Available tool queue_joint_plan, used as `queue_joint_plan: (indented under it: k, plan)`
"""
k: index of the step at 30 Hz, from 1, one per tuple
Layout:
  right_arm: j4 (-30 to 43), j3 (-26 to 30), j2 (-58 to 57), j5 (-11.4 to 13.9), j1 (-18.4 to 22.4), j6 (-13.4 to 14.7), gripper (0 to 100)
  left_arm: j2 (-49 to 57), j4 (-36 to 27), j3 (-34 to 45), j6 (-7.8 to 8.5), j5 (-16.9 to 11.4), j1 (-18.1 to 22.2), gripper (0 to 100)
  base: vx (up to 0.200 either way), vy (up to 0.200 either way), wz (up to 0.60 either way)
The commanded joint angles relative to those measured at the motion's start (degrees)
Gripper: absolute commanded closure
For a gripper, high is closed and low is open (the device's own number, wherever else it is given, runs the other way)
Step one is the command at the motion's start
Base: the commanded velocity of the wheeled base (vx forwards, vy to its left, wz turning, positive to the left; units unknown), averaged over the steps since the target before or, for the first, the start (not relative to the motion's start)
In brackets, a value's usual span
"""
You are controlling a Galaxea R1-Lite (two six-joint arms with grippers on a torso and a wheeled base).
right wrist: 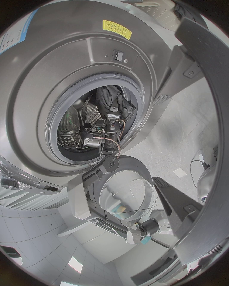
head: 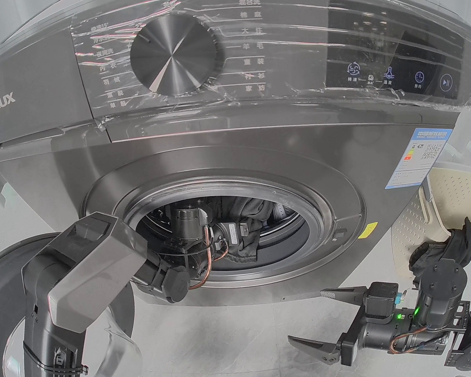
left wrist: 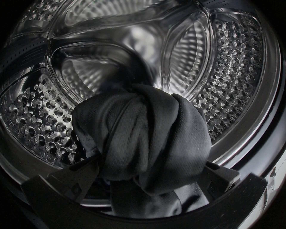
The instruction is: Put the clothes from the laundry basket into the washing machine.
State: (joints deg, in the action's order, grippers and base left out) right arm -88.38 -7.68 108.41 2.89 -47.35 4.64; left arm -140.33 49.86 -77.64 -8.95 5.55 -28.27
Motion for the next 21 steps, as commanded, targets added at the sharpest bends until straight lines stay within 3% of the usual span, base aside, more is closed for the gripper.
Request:
queue_joint_plan:
  k: [1, 12, 13, 21]
  plan:
    - [-0.04, -0.05, 0.05, 0.01, -0.02, 0.01, 0, 1.63, -0.99, 2.41, 0.07, -0.54, -0.65, 0, 0.0, 0.0, 0.0]
    - [-0.04, -0.14, 0.05, 0.1, -0.02, 0.01, 0, -1.0, -0.82, 2.85, 0.86, -0.8, -0.73, 0, 0.0, 0.0, 0.0]
    - [-0.04, -0.14, 0.05, 0.1, -0.02, 0.01, 0, -1.0, -0.82, 2.76, 0.86, -0.89, -0.82, 100, 0.0, 0.0, 0.0]
    - [-0.04, -0.49, 0.05, 0.01, -0.11, 0.01, 0, -1.44, -0.73, -0.05, -0.02, -1.77, -1.26, 100, 0.0, 0.0, 0.0]
